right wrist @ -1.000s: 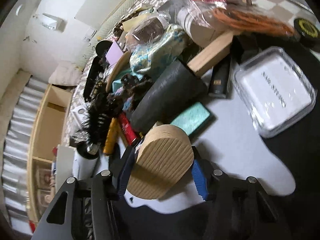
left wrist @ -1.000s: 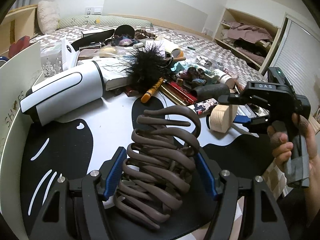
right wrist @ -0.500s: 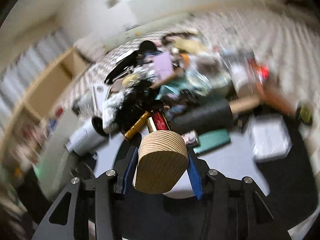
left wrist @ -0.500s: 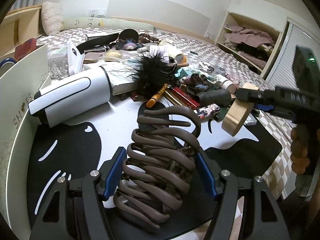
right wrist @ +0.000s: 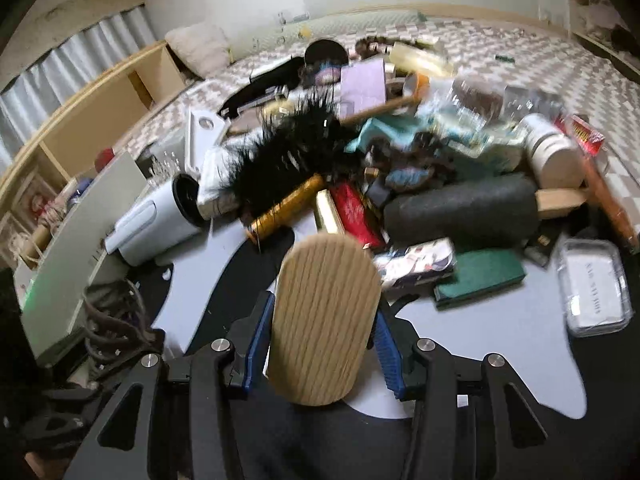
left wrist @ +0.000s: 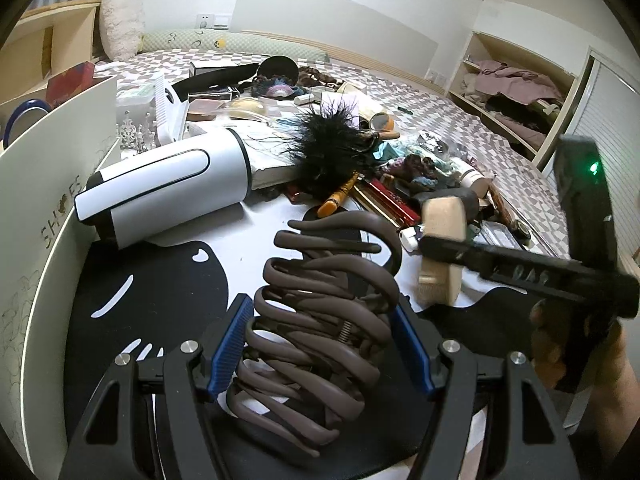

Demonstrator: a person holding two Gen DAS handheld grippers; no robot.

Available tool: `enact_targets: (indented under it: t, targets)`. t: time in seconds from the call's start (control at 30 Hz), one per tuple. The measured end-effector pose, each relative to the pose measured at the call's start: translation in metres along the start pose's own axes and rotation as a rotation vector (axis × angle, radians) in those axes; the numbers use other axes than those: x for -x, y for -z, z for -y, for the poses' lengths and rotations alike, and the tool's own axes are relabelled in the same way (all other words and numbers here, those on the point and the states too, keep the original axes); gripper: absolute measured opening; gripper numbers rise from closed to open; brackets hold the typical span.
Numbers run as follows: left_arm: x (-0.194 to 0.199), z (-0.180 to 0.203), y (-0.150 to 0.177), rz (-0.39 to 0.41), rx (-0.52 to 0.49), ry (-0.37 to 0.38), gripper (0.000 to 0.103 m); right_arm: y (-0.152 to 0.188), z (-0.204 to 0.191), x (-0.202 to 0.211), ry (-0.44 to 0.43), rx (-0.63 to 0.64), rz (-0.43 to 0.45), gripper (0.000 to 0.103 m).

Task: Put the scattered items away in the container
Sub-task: 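Lift the wooden block with the right gripper while the left gripper carries the spiral toward the box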

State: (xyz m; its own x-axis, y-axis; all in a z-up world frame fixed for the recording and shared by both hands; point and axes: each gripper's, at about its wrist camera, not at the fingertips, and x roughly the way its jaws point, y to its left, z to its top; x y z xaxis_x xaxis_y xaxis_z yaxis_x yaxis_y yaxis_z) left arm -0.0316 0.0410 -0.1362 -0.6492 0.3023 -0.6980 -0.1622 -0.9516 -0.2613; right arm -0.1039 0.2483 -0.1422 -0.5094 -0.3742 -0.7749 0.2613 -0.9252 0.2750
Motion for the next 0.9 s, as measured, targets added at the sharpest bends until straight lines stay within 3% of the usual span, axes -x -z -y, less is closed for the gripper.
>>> enact_targets:
  t: [0.17, 0.67, 0.9]
  targets:
    - [-0.001, -0.001, 0.000, -0.004, 0.011, 0.004, 0.069, 0.008, -0.012, -0.003, 0.039, 0.039, -0.003, 0.046]
    - [0.012, -0.003, -0.009, 0.021, 0.015, 0.010, 0.069, 0.005, -0.008, 0.033, 0.010, -0.046, 0.038, 0.046]
    - [0.028, -0.001, -0.022, 0.048, 0.009, -0.011, 0.069, -0.004, -0.025, 0.041, 0.005, -0.032, 0.070, 0.046]
